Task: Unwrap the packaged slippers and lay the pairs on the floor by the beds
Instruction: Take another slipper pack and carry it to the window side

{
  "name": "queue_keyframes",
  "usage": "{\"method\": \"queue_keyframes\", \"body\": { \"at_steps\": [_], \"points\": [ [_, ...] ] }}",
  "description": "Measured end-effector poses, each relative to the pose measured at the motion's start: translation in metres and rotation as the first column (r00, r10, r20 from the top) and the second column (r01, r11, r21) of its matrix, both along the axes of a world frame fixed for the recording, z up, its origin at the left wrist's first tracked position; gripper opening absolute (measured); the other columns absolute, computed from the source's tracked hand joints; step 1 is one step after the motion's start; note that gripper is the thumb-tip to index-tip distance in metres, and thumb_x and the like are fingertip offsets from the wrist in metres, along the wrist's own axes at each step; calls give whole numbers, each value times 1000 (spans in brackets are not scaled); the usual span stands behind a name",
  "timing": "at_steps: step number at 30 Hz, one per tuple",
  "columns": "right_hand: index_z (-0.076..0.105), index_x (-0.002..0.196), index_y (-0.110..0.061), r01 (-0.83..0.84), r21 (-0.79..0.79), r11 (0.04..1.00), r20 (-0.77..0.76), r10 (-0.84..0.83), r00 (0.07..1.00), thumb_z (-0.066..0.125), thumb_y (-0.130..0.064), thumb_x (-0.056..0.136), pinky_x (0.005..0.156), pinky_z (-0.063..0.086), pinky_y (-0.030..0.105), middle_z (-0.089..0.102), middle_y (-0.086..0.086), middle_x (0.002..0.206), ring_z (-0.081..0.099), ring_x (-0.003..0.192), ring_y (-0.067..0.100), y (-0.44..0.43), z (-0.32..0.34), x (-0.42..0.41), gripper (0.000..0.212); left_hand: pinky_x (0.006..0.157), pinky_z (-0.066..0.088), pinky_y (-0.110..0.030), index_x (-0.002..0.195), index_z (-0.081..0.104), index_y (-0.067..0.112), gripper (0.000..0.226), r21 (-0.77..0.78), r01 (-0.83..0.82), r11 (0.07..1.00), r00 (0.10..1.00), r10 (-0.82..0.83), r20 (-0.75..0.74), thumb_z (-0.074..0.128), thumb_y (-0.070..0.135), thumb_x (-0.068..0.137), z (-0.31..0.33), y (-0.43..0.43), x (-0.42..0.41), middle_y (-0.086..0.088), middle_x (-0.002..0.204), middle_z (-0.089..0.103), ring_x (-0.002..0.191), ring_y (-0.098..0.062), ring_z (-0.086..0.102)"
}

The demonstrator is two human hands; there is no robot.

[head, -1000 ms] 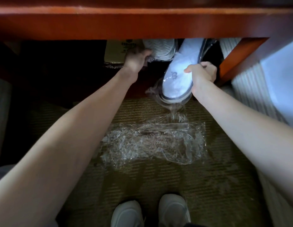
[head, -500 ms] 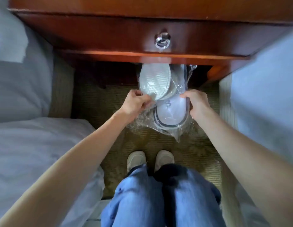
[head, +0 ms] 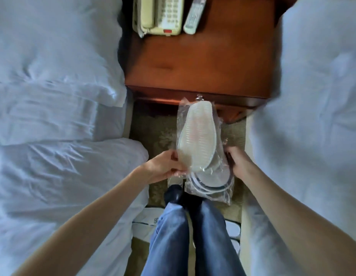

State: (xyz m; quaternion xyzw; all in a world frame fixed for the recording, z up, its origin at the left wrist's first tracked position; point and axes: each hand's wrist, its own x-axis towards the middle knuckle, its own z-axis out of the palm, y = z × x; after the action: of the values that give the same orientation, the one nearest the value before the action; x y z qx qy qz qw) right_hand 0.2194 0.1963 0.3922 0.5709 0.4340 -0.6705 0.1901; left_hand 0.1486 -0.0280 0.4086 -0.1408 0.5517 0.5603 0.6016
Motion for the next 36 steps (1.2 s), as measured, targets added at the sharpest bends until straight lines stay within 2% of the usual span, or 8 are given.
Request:
{"method": "queue_keyframes", "body": {
  "at_steps": [6, 10, 15, 18, 22, 28, 32, 36],
  "points": [
    [72, 92, -10, 14, -13, 1000, -54, -14, 998, 55, -20, 85, 81, 54, 32, 75, 10, 90, 67, 91, 25, -2, 80, -3, 21, 56, 55, -18, 94, 50, 4, 30, 25, 86, 996, 996, -86, -18, 55, -21, 79, 93, 3, 12, -10, 86, 56, 61, -11, 68],
    [73, 85, -19, 19, 7, 1000, -191, -17, 982, 56, -20, 84, 57, 51, 21, 75, 0, 74, 70, 77, 18, 3, 105, -3, 17, 75, 59, -34, 107, 45, 3, 42, -127, 146, 981, 982, -159, -97, 64, -16, 75, 116, 9, 13, -12, 94, 54, 72, -18, 64],
    [67, 110, -30, 46, 38, 998, -320, -31, 947, 58, -16, 83, 70, 51, 31, 72, 3, 106, 68, 98, 23, 6, 107, 2, 32, 55, 54, -21, 138, 18, 17, 87, -146, 298, 943, 950, -309, -52, 64, -17, 73, 123, 22, 9, -11, 84, 56, 57, -12, 64],
    [68, 113, -29, 53, -10, 999, -255, -54, 966, 59, -42, 87, 67, 53, 30, 73, 4, 105, 68, 98, 25, 5, 104, 4, 31, 53, 51, -18, 145, 4, 24, 99, -147, 365, 919, 924, -377, -63, 63, -14, 75, 121, 30, 5, -9, 73, 59, 52, -8, 62],
    [68, 112, -36, -152, -94, 984, -341, 111, 933, 55, -72, 74, 78, 55, 32, 73, -2, 113, 69, 103, 18, 10, 96, 3, 54, 76, 59, -32, 149, -17, 21, 116, -197, 481, 854, 860, -504, -84, 67, -8, 76, 109, 38, 7, -11, 96, 62, 75, -20, 68],
    [53, 130, -23, -266, -102, 959, -277, 229, 933, 72, -37, 65, 77, 51, 35, 71, 6, 113, 66, 104, 24, 13, 76, 2, 69, 91, 55, -44, 147, -24, 23, 119, -246, 545, 801, 812, -578, -84, 67, -3, 75, 82, 35, 13, -20, 128, 53, 101, -33, 67],
    [55, 127, -23, -245, -139, 959, -291, 197, 936, 70, -21, 67, 74, 55, 33, 70, 9, 113, 67, 102, 25, 9, 44, 10, 62, 73, 59, -29, 147, -22, 26, 114, -261, 599, 757, 767, -636, -88, 64, 0, 78, 46, 33, 16, -10, 111, 57, 75, -18, 68],
    [64, 113, -19, -93, -200, 975, -183, 56, 981, 73, -17, 63, 75, 54, 37, 76, 7, 96, 70, 96, 26, 15, -17, 21, 51, 52, 55, -19, 150, 4, 26, 81, -316, 561, 765, 799, -601, -36, 55, 7, 90, -18, 47, 10, -20, 113, 66, 61, -11, 66]
  ]
}}
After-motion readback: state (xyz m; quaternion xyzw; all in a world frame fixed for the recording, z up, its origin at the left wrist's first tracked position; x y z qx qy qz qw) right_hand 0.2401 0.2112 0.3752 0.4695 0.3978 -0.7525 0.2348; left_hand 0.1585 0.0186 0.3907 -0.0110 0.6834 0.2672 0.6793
